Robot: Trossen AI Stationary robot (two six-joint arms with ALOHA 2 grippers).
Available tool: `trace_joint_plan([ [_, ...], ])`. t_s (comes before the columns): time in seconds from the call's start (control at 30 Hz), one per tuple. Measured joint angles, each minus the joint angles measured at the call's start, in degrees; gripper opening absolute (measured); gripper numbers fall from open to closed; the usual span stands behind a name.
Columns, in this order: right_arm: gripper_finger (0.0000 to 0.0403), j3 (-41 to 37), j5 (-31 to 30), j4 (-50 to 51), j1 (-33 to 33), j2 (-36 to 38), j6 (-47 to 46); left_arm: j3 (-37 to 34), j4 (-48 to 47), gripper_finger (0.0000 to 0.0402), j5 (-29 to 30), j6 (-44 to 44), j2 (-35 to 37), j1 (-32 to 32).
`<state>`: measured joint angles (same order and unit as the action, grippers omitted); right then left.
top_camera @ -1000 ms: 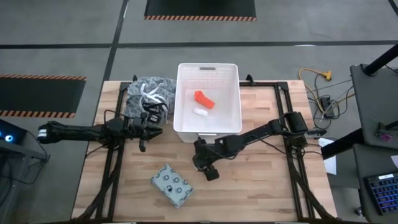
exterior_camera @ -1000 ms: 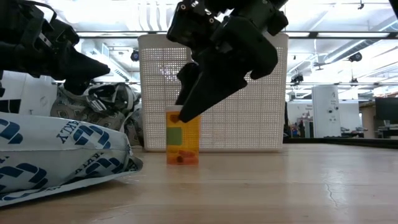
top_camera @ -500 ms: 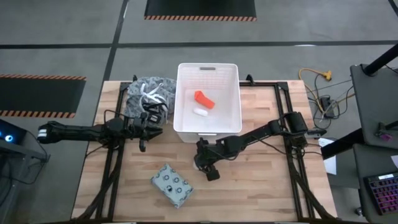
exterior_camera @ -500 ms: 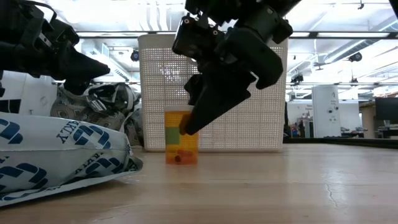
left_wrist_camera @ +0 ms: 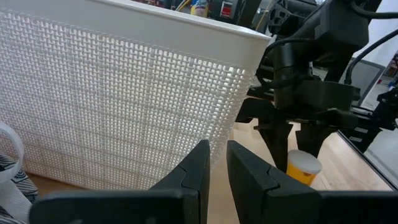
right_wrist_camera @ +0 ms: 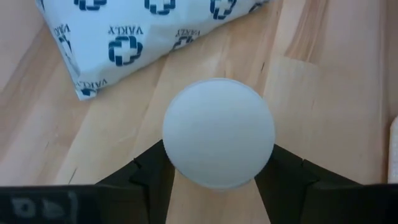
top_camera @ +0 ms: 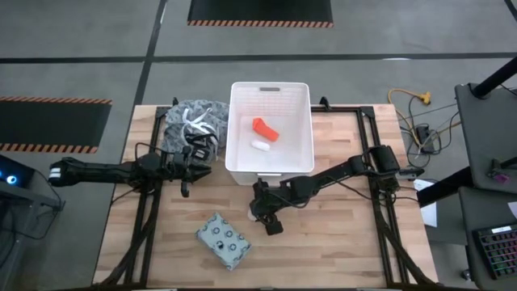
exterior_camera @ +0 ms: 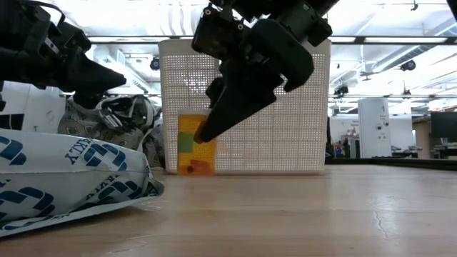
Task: Pick & place medical supplies in basket/bin
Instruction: Put the orange medicine bottle into the white bin
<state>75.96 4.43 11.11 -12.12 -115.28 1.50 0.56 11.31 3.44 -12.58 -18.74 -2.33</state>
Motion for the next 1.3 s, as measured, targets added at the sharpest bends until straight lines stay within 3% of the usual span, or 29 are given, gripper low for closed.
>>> trace_joint_plan([
  [0.2, 0.0184, 4.92, 0.07, 0.26, 0.44, 0.35, 2.0, 0.0, 0.0, 0.0038, 0.0, 0.0, 0.0, 0.01],
  [0.53, 0.0185, 20.0, 0.26, 7.89, 4.22, 2.86, 6.64, 0.02, 0.0, 0.0038, 0.0, 0.0, 0.02, 0.02],
  [0.83, 0.0185, 37.84, -0.22, 22.31, 7.04, 3.78, 8.17, 0.02, -0.02, 0.0038, 0.0, 0.0, 0.02, 0.0],
  [0.97, 0.0185, 44.11, -3.85, 31.55, 9.13, 3.8, 9.49, 0.02, -0.02, 0.0038, 0.0, 0.0, 0.02, 0.02],
  [1.13, 0.0185, 47.22, -4.61, 39.59, 13.64, 3.8, 10.83, 0.02, -0.02, 0.0038, 0.0, 0.0, 0.0, 0.0],
  [1.3, 0.0185, 45.57, -4.66, 42.28, 19.87, 3.78, 10.22, 0.02, 0.0, 0.0038, 0.0, 0.0, 0.0, 0.02],
])
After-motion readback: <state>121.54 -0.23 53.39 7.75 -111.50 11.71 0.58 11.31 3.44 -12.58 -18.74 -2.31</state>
